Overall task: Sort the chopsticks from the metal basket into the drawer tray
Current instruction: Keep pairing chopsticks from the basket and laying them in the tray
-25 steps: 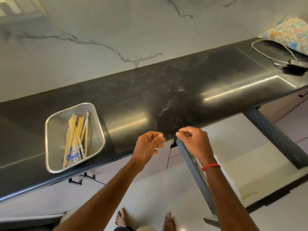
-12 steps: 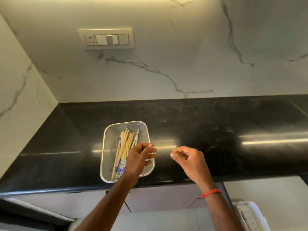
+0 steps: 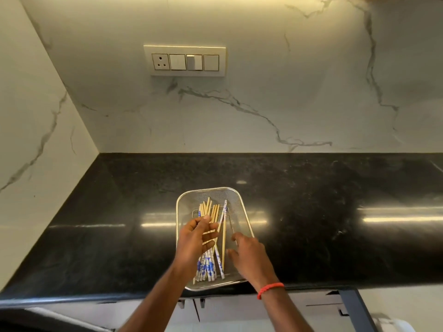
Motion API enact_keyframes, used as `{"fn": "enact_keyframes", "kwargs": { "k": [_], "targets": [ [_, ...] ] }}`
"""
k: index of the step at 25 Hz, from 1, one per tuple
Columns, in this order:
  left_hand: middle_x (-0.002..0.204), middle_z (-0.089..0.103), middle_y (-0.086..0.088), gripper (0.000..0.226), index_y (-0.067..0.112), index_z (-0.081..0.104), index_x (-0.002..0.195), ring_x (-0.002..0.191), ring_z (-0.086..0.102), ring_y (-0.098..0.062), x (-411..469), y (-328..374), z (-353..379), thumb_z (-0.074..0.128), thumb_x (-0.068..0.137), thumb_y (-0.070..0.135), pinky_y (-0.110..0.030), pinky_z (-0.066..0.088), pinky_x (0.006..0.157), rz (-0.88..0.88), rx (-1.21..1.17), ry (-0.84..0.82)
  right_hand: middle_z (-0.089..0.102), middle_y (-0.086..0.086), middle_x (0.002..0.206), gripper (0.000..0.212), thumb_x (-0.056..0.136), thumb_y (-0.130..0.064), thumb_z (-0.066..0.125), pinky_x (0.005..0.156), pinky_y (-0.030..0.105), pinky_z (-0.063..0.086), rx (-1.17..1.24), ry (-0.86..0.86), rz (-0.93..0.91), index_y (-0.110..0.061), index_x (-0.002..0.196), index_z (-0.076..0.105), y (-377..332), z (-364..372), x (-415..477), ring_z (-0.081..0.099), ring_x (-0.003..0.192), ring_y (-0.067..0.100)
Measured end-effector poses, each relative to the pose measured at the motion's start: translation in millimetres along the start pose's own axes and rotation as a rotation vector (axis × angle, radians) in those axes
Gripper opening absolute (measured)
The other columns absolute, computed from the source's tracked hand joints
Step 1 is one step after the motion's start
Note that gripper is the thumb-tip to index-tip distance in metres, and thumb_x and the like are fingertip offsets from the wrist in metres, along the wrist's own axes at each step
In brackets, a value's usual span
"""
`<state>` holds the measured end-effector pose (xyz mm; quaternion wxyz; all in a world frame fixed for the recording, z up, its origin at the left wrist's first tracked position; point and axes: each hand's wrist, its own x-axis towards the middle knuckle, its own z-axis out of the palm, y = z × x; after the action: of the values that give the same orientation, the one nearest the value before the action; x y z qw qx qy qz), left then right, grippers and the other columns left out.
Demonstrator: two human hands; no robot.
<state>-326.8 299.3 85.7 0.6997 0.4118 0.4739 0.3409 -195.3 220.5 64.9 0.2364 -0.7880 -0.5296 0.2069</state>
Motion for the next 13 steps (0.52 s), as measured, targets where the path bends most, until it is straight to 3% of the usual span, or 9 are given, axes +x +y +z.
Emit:
{"fn": "enact_keyframes", "kwargs": {
  "k": [4,8,10,13],
  "targets": [
    [0.108,0.075,-0.014,0.033,0.010,0.067,0.115,0.101,0.071,-0.029,11,0,-17,0.050,0.101,0.034,-0.043,0.056,0.092,-0.048,-0.021,0.015,0.072,-0.004,0.103,0.030,0.091,-0.035,0.063,0.080,0.031,0.059,0.014,-0.008,0.040,-0.032,0.118,0.052,-5,29,13,0.070,0.093,0.010],
    [0.110,0.074,-0.012,0.037,0.011,0.066,0.116,0.104,0.070,-0.030,14,2,-23,0.047,0.101,0.039,-0.048,0.054,0.097,-0.061,-0.006,-0.008,0.067,-0.011,0.085,0.041,0.090,-0.025,0.066,0.063,0.014,0.050,0.107,-0.017,0.093,-0.028,0.128,0.049,-12,36,19,0.063,0.071,-0.001],
    [0.109,0.075,-0.010,0.034,0.012,0.067,0.115,0.105,0.071,-0.029,19,3,-27,0.050,0.100,0.038,-0.048,0.055,0.097,-0.060,0.024,-0.022,0.060,-0.015,0.074,0.046,0.087,-0.022,0.070,0.058,0.013,0.046,0.160,-0.006,0.155,-0.028,0.128,0.050,-14,32,22,0.058,0.064,-0.004],
    [0.108,0.076,-0.008,0.028,0.013,0.067,0.114,0.102,0.072,-0.028,28,4,-30,0.057,0.098,0.034,-0.046,0.058,0.092,-0.055,0.087,-0.061,0.062,-0.012,0.077,0.047,0.082,-0.023,0.075,0.056,0.014,0.048,0.265,0.098,0.162,-0.032,0.123,0.053,-20,22,22,0.062,0.068,0.001]
  ]
}}
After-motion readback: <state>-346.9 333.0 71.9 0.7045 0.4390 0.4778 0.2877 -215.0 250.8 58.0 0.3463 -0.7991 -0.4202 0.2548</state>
